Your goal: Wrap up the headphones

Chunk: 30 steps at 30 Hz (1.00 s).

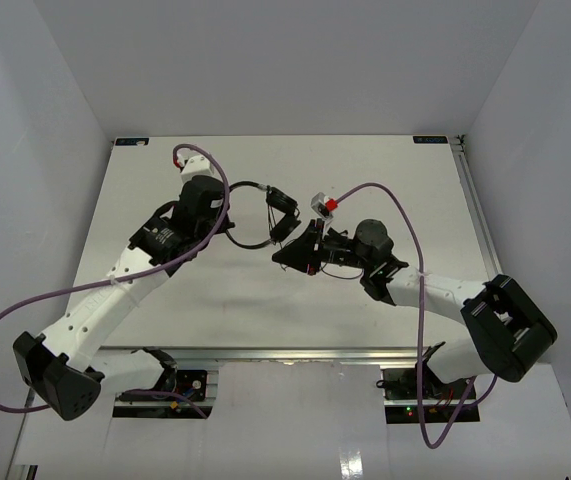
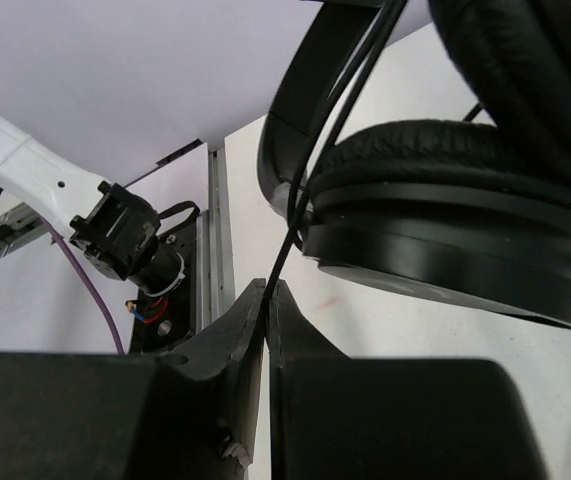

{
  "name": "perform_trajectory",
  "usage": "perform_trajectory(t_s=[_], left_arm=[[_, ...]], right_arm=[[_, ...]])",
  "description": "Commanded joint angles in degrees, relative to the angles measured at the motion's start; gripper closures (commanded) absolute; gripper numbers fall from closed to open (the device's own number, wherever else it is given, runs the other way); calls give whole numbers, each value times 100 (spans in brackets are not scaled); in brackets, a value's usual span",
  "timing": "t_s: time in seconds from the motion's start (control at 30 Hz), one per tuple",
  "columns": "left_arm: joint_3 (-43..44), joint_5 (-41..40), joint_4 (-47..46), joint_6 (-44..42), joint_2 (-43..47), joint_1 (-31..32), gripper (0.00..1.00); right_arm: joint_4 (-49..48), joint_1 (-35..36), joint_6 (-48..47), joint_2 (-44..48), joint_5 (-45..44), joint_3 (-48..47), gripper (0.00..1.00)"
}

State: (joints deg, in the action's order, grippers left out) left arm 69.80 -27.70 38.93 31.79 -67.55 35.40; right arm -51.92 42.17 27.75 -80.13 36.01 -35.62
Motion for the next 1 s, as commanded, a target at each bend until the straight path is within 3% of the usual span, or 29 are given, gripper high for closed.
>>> perform_trajectory(t_s=[0.0,0.27,0.67,0.97], left_arm=[[180,-302,-579,606,379,-68,100],[-54,221,-614,945,706,-68,100],[-310,-71,-693,1056,1016,-68,100],[-321,-247,-638,1082,1137,-68,100]], right_arm=[[-132,116,-49,-64,-109,195,92],[-533,125,159,-455,-617,101,92],[-959,178,345,-749,-689,134,92],[-546,272,182,-749,-1236,-147,92]])
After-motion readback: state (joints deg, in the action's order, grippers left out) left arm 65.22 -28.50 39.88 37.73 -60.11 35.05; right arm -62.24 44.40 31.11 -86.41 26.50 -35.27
